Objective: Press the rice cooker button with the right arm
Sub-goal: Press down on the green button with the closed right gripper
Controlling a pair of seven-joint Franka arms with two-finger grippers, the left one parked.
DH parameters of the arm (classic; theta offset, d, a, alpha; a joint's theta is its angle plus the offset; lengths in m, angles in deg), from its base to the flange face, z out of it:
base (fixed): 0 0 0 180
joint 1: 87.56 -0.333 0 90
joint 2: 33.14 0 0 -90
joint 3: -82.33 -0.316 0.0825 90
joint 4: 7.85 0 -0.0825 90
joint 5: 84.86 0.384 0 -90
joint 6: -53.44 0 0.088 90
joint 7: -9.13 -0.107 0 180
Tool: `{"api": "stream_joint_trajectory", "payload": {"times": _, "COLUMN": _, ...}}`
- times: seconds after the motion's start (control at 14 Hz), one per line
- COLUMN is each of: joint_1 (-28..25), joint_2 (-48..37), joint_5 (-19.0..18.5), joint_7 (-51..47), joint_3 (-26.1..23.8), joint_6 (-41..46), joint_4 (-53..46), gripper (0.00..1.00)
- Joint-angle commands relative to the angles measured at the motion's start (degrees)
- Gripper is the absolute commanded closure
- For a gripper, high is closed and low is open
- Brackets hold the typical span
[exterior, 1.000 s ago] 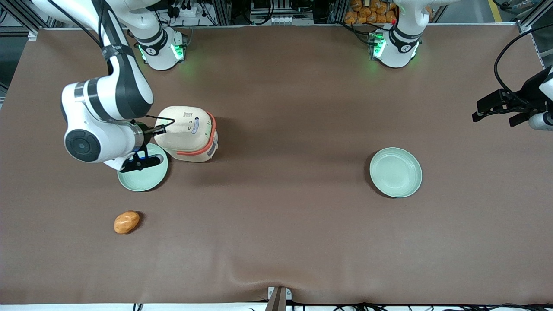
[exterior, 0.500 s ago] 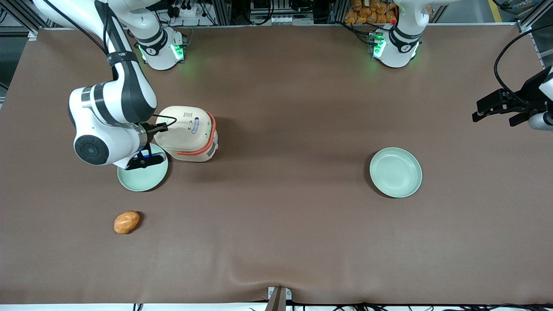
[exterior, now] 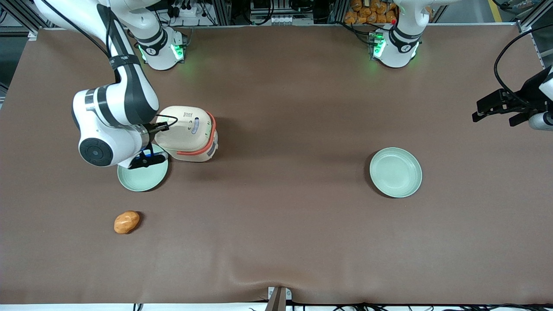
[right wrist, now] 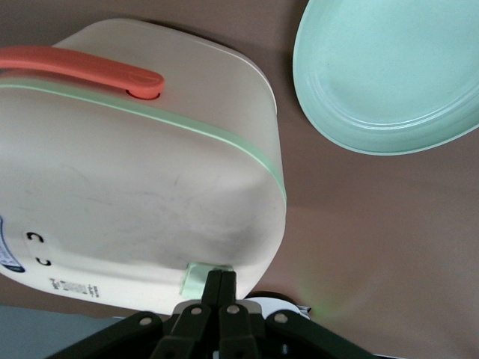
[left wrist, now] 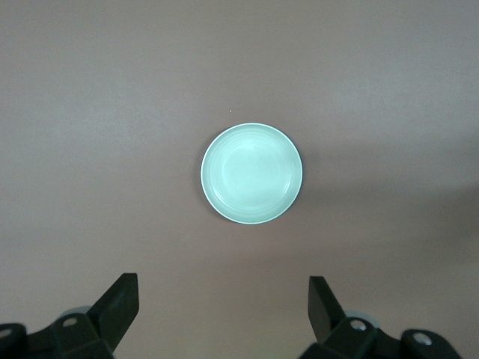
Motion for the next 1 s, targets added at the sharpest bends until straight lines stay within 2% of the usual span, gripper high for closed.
{"api": "stream_joint_trajectory", "payload": {"times": 0.0, "joint_1": -0.3, "joint_2": 0.6, "joint_5": 0.7, "joint_7": 0.3, "joint_3": 0.2, "joint_6": -0.4, "joint_4": 0.3, "gripper": 1.00}}
{"api": "stream_joint_trajectory", "payload": {"times": 0.93, "joint_1": -0.7, "joint_2": 3.7, "joint_5": 0.6, "joint_7": 0.7, "joint_3": 0.3, "joint_6": -4.0, "joint_4": 0.3, "gripper": 1.00}}
